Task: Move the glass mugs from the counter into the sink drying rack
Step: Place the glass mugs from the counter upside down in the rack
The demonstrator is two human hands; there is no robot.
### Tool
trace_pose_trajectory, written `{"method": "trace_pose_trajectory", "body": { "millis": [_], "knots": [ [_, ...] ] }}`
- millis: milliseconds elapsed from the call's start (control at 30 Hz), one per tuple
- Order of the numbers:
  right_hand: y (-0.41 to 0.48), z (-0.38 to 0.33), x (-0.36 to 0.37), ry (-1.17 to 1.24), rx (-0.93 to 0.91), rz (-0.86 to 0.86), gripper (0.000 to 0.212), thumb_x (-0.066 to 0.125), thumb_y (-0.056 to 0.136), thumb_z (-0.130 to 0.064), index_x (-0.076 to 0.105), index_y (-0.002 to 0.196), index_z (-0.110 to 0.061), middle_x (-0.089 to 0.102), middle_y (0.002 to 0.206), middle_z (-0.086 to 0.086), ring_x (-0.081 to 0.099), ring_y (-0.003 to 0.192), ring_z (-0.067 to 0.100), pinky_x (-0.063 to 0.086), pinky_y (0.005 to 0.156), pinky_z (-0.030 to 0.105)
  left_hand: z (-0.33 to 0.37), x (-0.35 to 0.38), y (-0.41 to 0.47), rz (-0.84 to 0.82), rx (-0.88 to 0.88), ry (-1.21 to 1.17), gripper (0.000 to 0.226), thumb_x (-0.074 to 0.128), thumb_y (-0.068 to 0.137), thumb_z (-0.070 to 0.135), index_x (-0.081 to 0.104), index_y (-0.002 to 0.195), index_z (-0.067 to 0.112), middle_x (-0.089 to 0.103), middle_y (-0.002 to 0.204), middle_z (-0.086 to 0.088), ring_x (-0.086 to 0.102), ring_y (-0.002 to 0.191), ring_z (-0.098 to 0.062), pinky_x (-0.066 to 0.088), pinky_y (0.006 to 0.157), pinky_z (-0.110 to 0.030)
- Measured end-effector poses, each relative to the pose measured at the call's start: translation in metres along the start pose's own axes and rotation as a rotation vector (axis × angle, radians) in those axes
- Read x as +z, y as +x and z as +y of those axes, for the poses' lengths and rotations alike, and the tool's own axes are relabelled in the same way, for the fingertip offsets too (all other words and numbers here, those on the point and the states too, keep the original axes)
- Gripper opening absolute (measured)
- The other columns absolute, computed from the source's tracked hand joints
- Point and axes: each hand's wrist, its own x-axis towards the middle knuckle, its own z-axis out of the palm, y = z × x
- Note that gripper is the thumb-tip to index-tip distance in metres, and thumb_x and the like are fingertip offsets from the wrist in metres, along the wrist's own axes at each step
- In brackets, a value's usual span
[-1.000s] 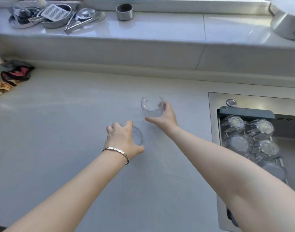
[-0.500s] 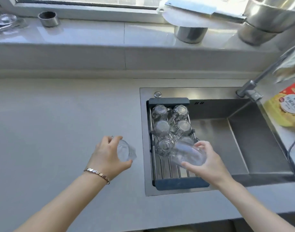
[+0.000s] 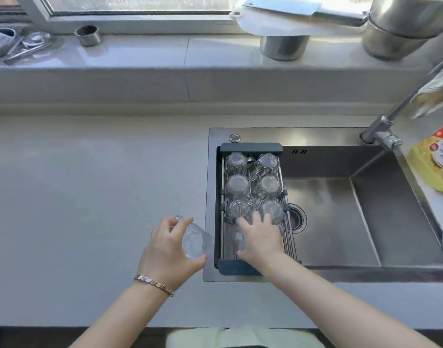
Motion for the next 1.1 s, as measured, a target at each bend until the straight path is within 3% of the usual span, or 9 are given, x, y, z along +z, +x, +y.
{"method": "trace_pose_trajectory", "body": {
  "millis": [167, 333, 467, 600, 767, 867, 933, 1000, 1100],
  "knots": [
    [0.003, 0.018, 0.011, 0.081, -0.031, -0.076, 0.073, 0.074, 0.070, -0.032, 0.033, 0.128, -0.014, 0.044, 0.128, 0.012, 0.038, 0.118, 0.035, 0.044, 0.091, 0.041, 0.003, 0.002, -0.002, 0.030, -0.010, 0.000, 0.074, 0.078, 0.065, 0.038, 0.048, 0.132, 0.028, 0.050, 0.127, 0.001, 0.047, 0.122, -0.017, 0.050, 0.086, -0.031],
    [0.011, 0.018, 0.030, 0.256, -0.030, -0.066, 0.068, 0.075, 0.070, -0.037, 0.042, 0.123, -0.012, 0.040, 0.124, 0.013, 0.042, 0.114, 0.032, 0.044, 0.090, 0.039, 0.007, 0.000, 0.002, 0.013, -0.021, 0.042, 0.075, 0.076, 0.066, 0.041, 0.044, 0.134, 0.031, 0.048, 0.128, 0.002, 0.046, 0.121, -0.015, 0.049, 0.088, -0.031],
    [0.010, 0.012, 0.043, 0.554, -0.001, -0.042, 0.072, 0.068, 0.078, -0.039, 0.036, 0.137, -0.012, 0.043, 0.132, 0.008, 0.042, 0.124, 0.026, 0.039, 0.100, 0.036, 0.008, -0.003, 0.003, 0.013, -0.016, 0.039, 0.075, 0.077, 0.066, 0.041, 0.045, 0.134, 0.030, 0.048, 0.127, 0.003, 0.047, 0.121, -0.014, 0.050, 0.086, -0.029],
    [-0.005, 0.031, 0.043, 0.717, -0.089, -0.043, 0.068, 0.067, 0.081, -0.026, 0.032, 0.140, -0.018, 0.038, 0.144, -0.001, 0.035, 0.135, 0.016, 0.029, 0.112, 0.030, 0.011, -0.005, 0.005, -0.007, -0.035, -0.007, 0.075, 0.079, 0.064, 0.039, 0.048, 0.131, 0.029, 0.051, 0.121, 0.002, 0.051, 0.115, -0.016, 0.048, 0.086, -0.028],
    [-0.038, 0.051, 0.019, 0.909, -0.295, 0.120, 0.088, 0.078, 0.069, -0.022, 0.023, 0.129, -0.055, 0.024, 0.138, -0.038, 0.021, 0.131, -0.016, 0.016, 0.105, 0.000, 0.037, -0.001, 0.025, -0.170, -0.298, -0.526, 0.057, 0.081, 0.067, 0.033, 0.056, 0.117, 0.026, 0.061, 0.101, 0.000, 0.061, 0.088, -0.013, 0.051, 0.072, -0.027],
    [-0.048, 0.057, 0.005, 1.009, -0.359, 0.349, 0.079, 0.078, 0.065, -0.038, 0.030, 0.125, -0.056, 0.031, 0.141, -0.024, 0.030, 0.134, -0.003, 0.026, 0.109, 0.012, 0.064, 0.012, 0.033, -0.429, -0.443, -0.934, 0.038, 0.079, 0.066, 0.032, 0.061, 0.099, 0.023, 0.063, 0.113, -0.014, 0.065, 0.099, -0.024, 0.061, 0.058, -0.034],
    [-0.050, 0.072, -0.004, 1.038, -0.336, 0.467, 0.069, 0.078, 0.063, -0.042, 0.039, 0.119, -0.049, 0.039, 0.134, -0.018, 0.038, 0.129, 0.003, 0.033, 0.106, 0.017, 0.079, 0.023, 0.038, -0.548, -0.436, -1.042, 0.024, 0.072, 0.073, 0.038, 0.063, 0.090, 0.025, 0.062, 0.118, -0.014, 0.063, 0.107, -0.031, 0.062, 0.060, -0.037],
    [-0.052, 0.090, -0.012, 1.015, -0.277, 0.488, 0.064, 0.079, 0.058, -0.037, 0.047, 0.113, -0.042, 0.045, 0.127, -0.020, 0.042, 0.123, -0.003, 0.037, 0.100, 0.013, 0.085, 0.035, 0.045, -0.570, -0.317, -0.919, 0.019, 0.057, 0.086, 0.044, 0.063, 0.090, 0.027, 0.065, 0.112, -0.007, 0.064, 0.104, -0.025, 0.061, 0.073, -0.039],
    [-0.053, 0.112, -0.013, 0.872, -0.163, 0.403, 0.063, 0.079, 0.054, -0.027, 0.051, 0.110, -0.036, 0.048, 0.118, -0.019, 0.044, 0.114, -0.011, 0.035, 0.095, 0.007, 0.076, 0.061, 0.058, -0.420, 0.050, -0.302, 0.037, 0.050, 0.089, 0.046, 0.060, 0.115, 0.021, 0.063, 0.121, 0.000, 0.060, 0.109, -0.018, 0.051, 0.096, -0.037]
  ]
}}
